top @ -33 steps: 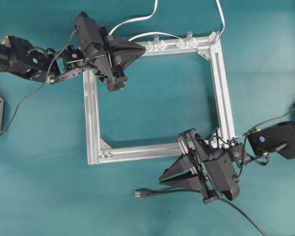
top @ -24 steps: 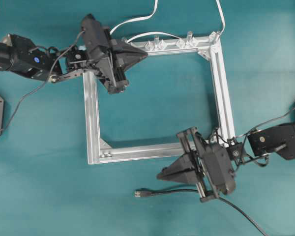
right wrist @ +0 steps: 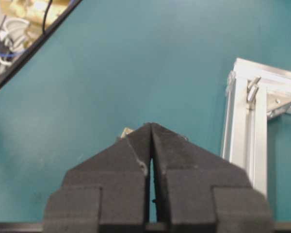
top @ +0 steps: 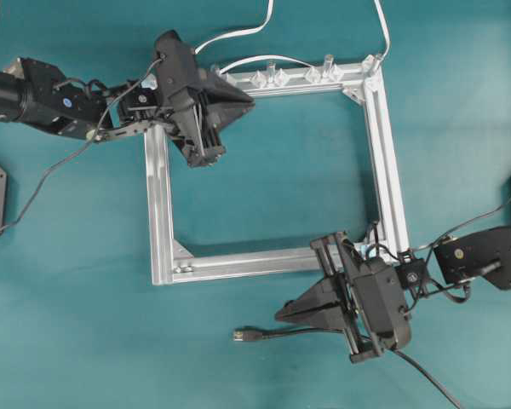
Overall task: Insert the wire through the string loop located on the right side.
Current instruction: 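Move the right gripper down over the black USB cable's plug end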
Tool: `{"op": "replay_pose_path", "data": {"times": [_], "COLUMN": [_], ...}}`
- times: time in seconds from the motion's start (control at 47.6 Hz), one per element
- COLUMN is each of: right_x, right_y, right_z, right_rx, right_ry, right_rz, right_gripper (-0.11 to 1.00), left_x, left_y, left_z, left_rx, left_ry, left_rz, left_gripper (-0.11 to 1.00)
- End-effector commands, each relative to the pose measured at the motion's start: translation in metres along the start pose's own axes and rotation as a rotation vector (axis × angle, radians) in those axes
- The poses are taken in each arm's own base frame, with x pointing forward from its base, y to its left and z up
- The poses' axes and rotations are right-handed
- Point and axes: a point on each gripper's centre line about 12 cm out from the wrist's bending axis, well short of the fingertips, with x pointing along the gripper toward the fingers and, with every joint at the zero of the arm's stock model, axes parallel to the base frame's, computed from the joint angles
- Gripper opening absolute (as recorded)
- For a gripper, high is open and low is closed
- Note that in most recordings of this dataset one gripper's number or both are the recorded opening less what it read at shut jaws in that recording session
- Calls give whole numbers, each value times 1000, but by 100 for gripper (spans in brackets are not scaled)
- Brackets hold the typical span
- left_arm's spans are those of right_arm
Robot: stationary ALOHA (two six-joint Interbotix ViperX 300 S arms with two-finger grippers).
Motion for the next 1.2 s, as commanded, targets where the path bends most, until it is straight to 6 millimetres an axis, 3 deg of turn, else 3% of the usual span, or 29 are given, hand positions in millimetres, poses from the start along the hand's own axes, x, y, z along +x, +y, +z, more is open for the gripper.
{"op": "replay_pose_path", "data": {"times": [0.0, 0.063, 0.168, 0.336, 0.378, 0.882, 1.176], "right_x": [3, 3, 4, 5, 5, 4, 20], "right_y": [3, 2, -1, -2, -2, 6, 23], "right_z": [11, 10, 8, 9, 9, 3, -14], "right_rx": [3, 10, 33, 73, 77, 178, 175], "right_ry": [-26, -18, -9, -7, -7, 6, 47], "right_rz": [5, -1, -21, -52, -56, -116, -157], "right_gripper": [2, 7, 29, 79, 86, 86, 85], "left_x": [-3, -3, -3, -3, -3, -4, -23], "left_y": [-2, -2, -4, -4, -4, -4, -4], "left_z": [19, 18, 18, 19, 18, 16, 22], "left_rx": [9, 9, 12, 14, 14, 14, 21], "left_ry": [-52, -49, -49, -51, -49, -43, -23], "left_rz": [-5, -7, -10, -9, -9, -11, -14], "left_gripper": [42, 56, 53, 53, 53, 53, 53]}}
